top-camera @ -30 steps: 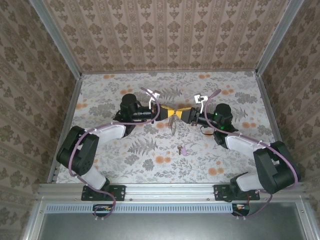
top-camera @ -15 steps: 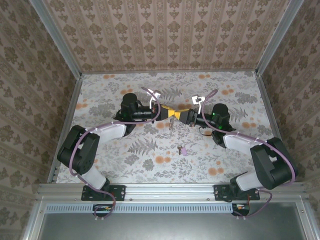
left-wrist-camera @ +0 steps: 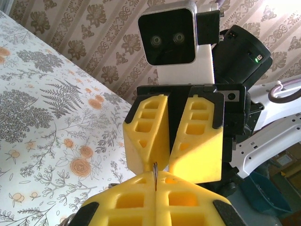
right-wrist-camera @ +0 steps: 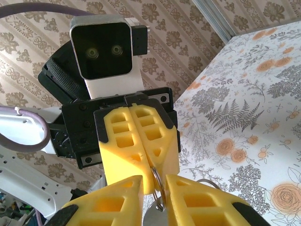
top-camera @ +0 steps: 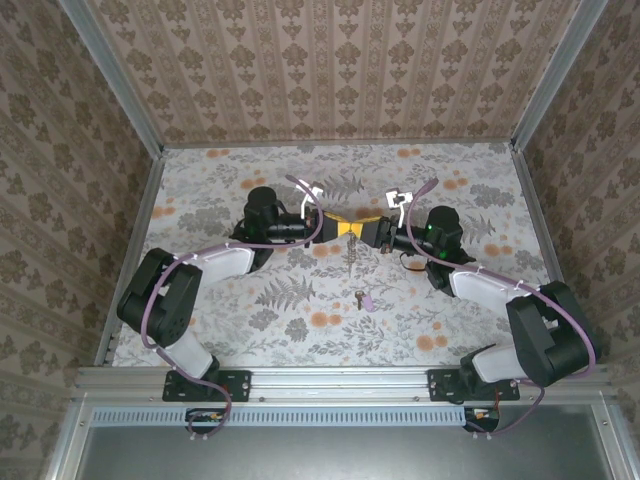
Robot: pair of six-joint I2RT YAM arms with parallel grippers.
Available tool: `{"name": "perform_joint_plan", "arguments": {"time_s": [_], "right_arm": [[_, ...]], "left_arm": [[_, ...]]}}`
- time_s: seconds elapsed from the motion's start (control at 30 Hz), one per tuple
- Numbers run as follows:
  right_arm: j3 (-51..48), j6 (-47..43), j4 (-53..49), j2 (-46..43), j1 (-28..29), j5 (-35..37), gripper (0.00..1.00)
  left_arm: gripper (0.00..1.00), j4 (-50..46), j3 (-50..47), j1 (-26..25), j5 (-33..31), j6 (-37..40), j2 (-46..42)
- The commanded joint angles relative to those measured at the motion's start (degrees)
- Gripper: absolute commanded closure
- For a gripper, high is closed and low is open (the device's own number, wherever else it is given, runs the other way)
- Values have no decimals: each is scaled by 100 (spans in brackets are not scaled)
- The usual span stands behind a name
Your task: Put the keys on the keyring
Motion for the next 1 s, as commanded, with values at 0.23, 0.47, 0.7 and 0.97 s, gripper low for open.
{"name": "perform_joint_plan", "arguments": {"time_s": [0.23,0.47,0.7,0.97], "right_arm": [[155,-133,38,-87,-24,-107,100],[94,-216,-20,-74,-67,178,100],[33,-24,300,-30,-96,370,100],[-8,496,1172,305,-83,499,100]], "left_arm": [[100,139,199,-32,130,111,38],[74,273,-36,50,-626,-17,-195],[52,148,-599,153,-1979,-113,-880],[56,144,-807,1,-2242,-153,-986]]}}
